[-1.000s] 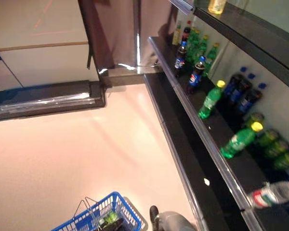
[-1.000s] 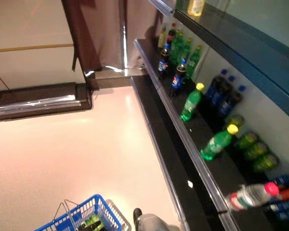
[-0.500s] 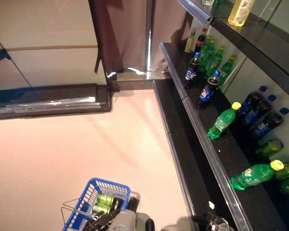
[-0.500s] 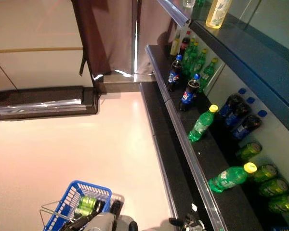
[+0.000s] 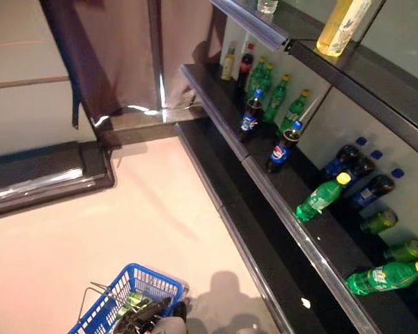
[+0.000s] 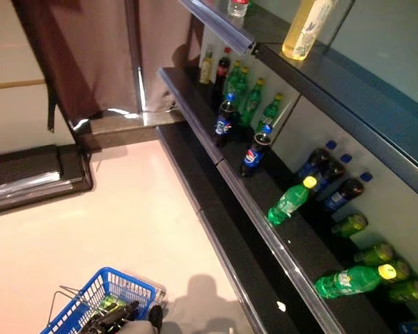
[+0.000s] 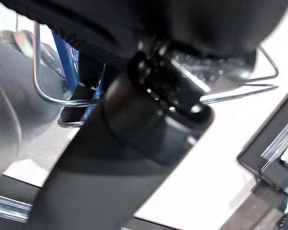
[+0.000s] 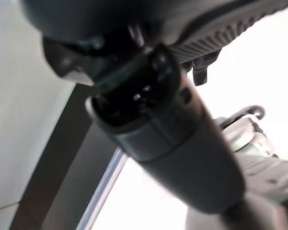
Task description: Pick up the drink and place into the basket.
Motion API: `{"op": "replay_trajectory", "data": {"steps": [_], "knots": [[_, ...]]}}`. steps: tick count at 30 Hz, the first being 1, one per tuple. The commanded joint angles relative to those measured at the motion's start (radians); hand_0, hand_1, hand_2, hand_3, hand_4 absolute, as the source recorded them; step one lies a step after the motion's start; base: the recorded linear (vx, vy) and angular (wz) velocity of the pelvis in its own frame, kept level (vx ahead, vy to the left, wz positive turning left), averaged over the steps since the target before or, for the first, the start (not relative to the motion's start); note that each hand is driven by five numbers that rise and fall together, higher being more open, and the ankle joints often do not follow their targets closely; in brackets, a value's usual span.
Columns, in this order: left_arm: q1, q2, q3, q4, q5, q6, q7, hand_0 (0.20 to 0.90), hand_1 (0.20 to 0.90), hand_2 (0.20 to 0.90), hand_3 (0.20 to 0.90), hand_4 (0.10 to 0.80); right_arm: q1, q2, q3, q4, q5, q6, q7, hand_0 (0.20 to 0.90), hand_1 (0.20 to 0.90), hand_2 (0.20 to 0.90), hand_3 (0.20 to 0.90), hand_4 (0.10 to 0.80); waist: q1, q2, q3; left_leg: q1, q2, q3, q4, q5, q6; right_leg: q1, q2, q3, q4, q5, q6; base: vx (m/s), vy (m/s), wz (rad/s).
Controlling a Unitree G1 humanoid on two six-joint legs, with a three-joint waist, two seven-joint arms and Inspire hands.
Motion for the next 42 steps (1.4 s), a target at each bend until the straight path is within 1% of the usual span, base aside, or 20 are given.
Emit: {"op": "replay_trajectory", "data": {"steps": [1, 4, 7, 10, 11, 13, 14, 16, 17, 18, 20, 23, 24, 26, 28, 31, 33, 35, 38, 42], "knots": [[-0.05, -0.008, -0.02, -0.097, 0.014, -0.082, -0.078, 0.3, 0.3, 0.3, 0.2, 0.1, -0.021, -0.055, 0.039, -0.016, 0.031, -0.009, -0.008, 0.9, 0.9, 0.9, 0.9, 0.8, 0.007, 0.052, -0.052, -0.081, 0.026, -0.088, 0.095, -0.054, -0.047, 0.014, 0.031, -0.067, -0.136, 0.172, 0.028, 0.158, 0.067, -0.59], [-0.066, -0.018, -0.027, -0.056, 0.046, -0.072, -0.072, 0.3, 0.3, 0.3, 0.2, 0.1, -0.019, -0.046, 0.035, 0.001, 0.103, -0.01, -0.022, 0.9, 0.9, 0.9, 0.9, 0.8, -0.029, 0.053, -0.053, -0.053, -0.002, -0.088, 0.085, -0.061, -0.045, -0.004, 0.088, -0.015, -0.224, 0.182, -0.007, 0.202, 0.053, -0.21], [-0.074, -0.041, -0.038, -0.025, 0.067, -0.082, -0.065, 0.3, 0.3, 0.3, 0.2, 0.1, -0.013, -0.047, 0.014, 0.02, 0.12, -0.018, -0.016, 0.9, 0.9, 0.9, 0.9, 0.8, -0.063, 0.056, -0.049, -0.02, -0.002, -0.019, 0.088, -0.071, -0.066, -0.006, 0.094, -0.06, -0.338, 0.204, -0.029, 0.203, 0.053, 0.02], [-0.066, -0.059, -0.028, -0.038, 0.052, -0.097, -0.053, 0.3, 0.3, 0.3, 0.2, 0.1, -0.019, -0.052, 0.005, 0.025, 0.092, -0.024, -0.006, 0.9, 0.9, 0.9, 0.9, 0.8, -0.075, 0.062, -0.038, -0.029, 0.002, 0.017, 0.15, -0.099, -0.07, -0.016, 0.081, -0.069, -0.308, 0.193, -0.041, 0.086, 0.017, -0.28], [-0.071, -0.067, -0.031, -0.03, 0.065, -0.109, -0.052, 0.3, 0.3, 0.3, 0.2, 0.1, -0.024, -0.052, -0.005, 0.034, 0.093, -0.021, -0.001, 0.9, 0.9, 0.9, 0.9, 0.8, -0.085, 0.054, -0.043, -0.038, -0.008, 0.019, 0.209, -0.13, -0.065, -0.012, 0.075, -0.047, -0.327, 0.201, -0.052, 0.124, -0.052, -0.1], [-0.068, -0.072, -0.03, -0.03, 0.101, -0.125, -0.059, 0.3, 0.3, 0.3, 0.2, 0.1, -0.028, -0.057, -0.004, 0.033, 0.062, -0.018, -0.023, 0.9, 0.9, 0.9, 0.9, 0.8, -0.086, 0.036, -0.045, -0.063, -0.004, 0.033, 0.345, -0.105, -0.084, 0.002, 0.052, -0.067, -0.352, 0.217, -0.061, 0.133, -0.083, -0.11], [-0.065, -0.073, -0.031, -0.031, 0.131, -0.134, -0.067, 0.3, 0.3, 0.3, 0.2, 0.1, -0.025, -0.066, 0.004, 0.025, 0.045, -0.02, -0.027, 0.9, 0.9, 0.9, 0.9, 0.8, -0.087, 0.023, -0.036, -0.118, -0.003, 0.004, 0.527, -0.089, -0.095, 0.01, 0.044, -0.062, -0.357, 0.222, -0.076, 0.093, -0.08, -0.03], [-0.063, -0.072, -0.032, -0.025, 0.126, -0.134, -0.072, 0.3, 0.3, 0.3, 0.2, 0.1, -0.021, -0.076, 0.013, 0.019, 0.047, -0.021, -0.023, 0.9, 0.9, 0.9, 0.9, 0.8, -0.087, 0.019, -0.029, -0.181, -0.011, -0.02, 0.656, -0.077, -0.101, 0.007, 0.042, -0.051, -0.347, 0.223, -0.086, 0.114, -0.039, -0.02], [-0.062, -0.071, -0.03, -0.023, 0.121, -0.134, -0.07, 0.3, 0.3, 0.3, 0.2, 0.1, -0.021, -0.078, 0.014, 0.019, 0.042, -0.02, -0.022, 0.9, 0.9, 0.9, 0.9, 0.8, -0.087, 0.017, -0.032, -0.194, -0.016, -0.027, 0.656, -0.07, -0.102, 0.002, 0.04, -0.049, -0.345, 0.224, -0.086, 0.187, 0.059, -0.06], [-0.059, -0.071, -0.019, -0.019, 0.093, -0.126, -0.053, 0.3, 0.3, 0.3, 0.2, 0.1, -0.021, -0.086, 0.015, 0.019, 0.026, -0.019, -0.024, 0.9, 0.9, 0.9, 0.9, 0.8, -0.078, 0.026, -0.028, -0.208, -0.012, -0.066, 0.61, -0.056, -0.104, -0.001, 0.05, -0.031, -0.332, 0.216, -0.084, 0.296, 0.189, -0.27], [-0.039, -0.061, -0.003, 0.006, 0.041, -0.125, -0.065, 0.3, 0.3, 0.3, 0.2, 0.1, -0.04, -0.1, 0.017, 0.045, 0.043, -0.013, -0.007, 0.9, 0.9, 0.9, 0.9, 0.8, -0.05, 0.06, -0.018, -0.184, 0.08, -0.158, 0.302, 0.01, -0.114, 0.02, 0.094, 0.031, -0.329, 0.175, -0.07, 0.415, 0.284, -0.49], [-0.018, -0.064, 0.008, 0.018, 0.047, -0.133, -0.073, 0.3, 0.3, 0.3, 0.2, 0.1, -0.059, -0.107, 0.019, 0.057, 0.045, 0.003, 0.001, 0.9, 0.9, 0.9, 0.9, 0.8, -0.018, 0.072, -0.006, -0.182, 0.155, -0.247, 0.122, 0.072, -0.143, 0.046, 0.105, 0.077, -0.337, 0.152, -0.061, 0.347, 0.206, -0.6], [-0.004, -0.066, 0.014, 0.02, 0.048, -0.134, -0.07, 0.3, 0.3, 0.3, 0.2, 0.1, -0.06, -0.106, 0.02, 0.058, 0.049, 0.005, 0.003, 0.9, 0.9, 0.9, 0.9, 0.8, 0.001, 0.078, 0.0, -0.191, 0.184, -0.299, 0.056, 0.116, -0.161, 0.06, 0.109, 0.103, -0.337, 0.14, -0.056, 0.371, 0.216, -0.48], [-0.001, -0.081, 0.034, 0.019, 0.069, -0.134, -0.051, 0.3, 0.3, 0.3, 0.2, 0.1, -0.057, -0.101, 0.009, 0.054, 0.056, -0.011, 0.009, 0.9, 0.9, 0.9, 0.9, 0.8, 0.009, 0.075, 0.016, -0.224, 0.191, -0.302, 0.095, 0.101, -0.154, 0.07, 0.081, 0.132, -0.319, 0.118, -0.043, 0.277, 0.305, -0.53], [-0.019, -0.083, 0.026, 0.019, 0.065, -0.119, -0.043, 0.3, 0.3, 0.3, 0.2, 0.1, -0.062, -0.095, 0.001, 0.055, 0.068, -0.026, 0.003, 0.9, 0.9, 0.9, 0.9, 0.8, -0.008, 0.083, 0.018, -0.211, 0.197, -0.242, 0.09, 0.072, -0.157, 0.055, 0.047, 0.107, -0.303, 0.113, -0.023, 0.218, 0.365, -0.74], [-0.06, -0.063, -0.001, -0.006, 0.048, -0.108, -0.053, 0.3, 0.3, 0.3, 0.2, 0.1, -0.039, -0.083, -0.017, 0.033, 0.046, -0.064, 0.003, 0.9, 0.9, 0.9, 0.9, 0.8, -0.037, 0.086, 0.025, -0.191, 0.142, -0.209, 0.135, 0.015, -0.149, 0.026, -0.044, 0.076, -0.287, 0.152, 0.032, 0.238, 0.374, -0.71], [-0.071, -0.055, -0.013, -0.025, 0.024, -0.119, -0.049, 0.3, 0.3, 0.3, 0.2, 0.1, -0.029, -0.076, -0.017, 0.019, 0.013, -0.084, 0.01, 0.9, 0.9, 0.9, 0.9, 0.8, -0.043, 0.085, 0.027, -0.17, 0.129, -0.184, 0.126, 0.002, -0.142, 0.009, -0.078, 0.06, -0.294, 0.18, 0.054, 0.165, 0.222, -0.47], [-0.077, -0.031, -0.006, -0.068, -0.001, -0.118, -0.04, 0.3, 0.3, 0.3, 0.2, 0.1, -0.04, -0.071, 0.012, -0.01, -0.024, -0.108, 0.017, 0.9, 0.9, 0.9, 0.9, 0.8, -0.028, 0.082, 0.038, -0.134, 0.117, -0.159, 0.111, -0.016, -0.137, -0.04, -0.123, -0.009, -0.313, 0.238, 0.081, -0.014, 0.096, -0.49], [-0.1, 0.004, 0.014, -0.096, 0.003, -0.126, -0.048, 0.3, 0.3, 0.3, 0.2, 0.1, -0.097, -0.074, 0.06, -0.054, -0.002, -0.132, 0.029, 0.9, 0.9, 0.9, 0.9, 0.8, 0.024, 0.078, 0.067, -0.152, 0.138, -0.093, 0.13, -0.032, -0.142, -0.057, -0.193, -0.134, -0.344, 0.287, 0.098, -0.195, -0.026, -0.99], [-0.122, 0.028, 0.001, -0.122, 0.022, -0.101, -0.016, 0.3, 0.3, 0.3, 0.2, 0.1, -0.14, -0.07, 0.134, -0.146, -0.013, -0.128, 0.035, 0.9, 0.9, 0.9, 0.9, 0.8, 0.052, 0.063, 0.07, -0.203, 0.171, -0.053, 0.174, -0.035, -0.156, -0.048, -0.224, -0.184, -0.374, 0.299, 0.108, -0.147, -0.15, -0.62]]}}
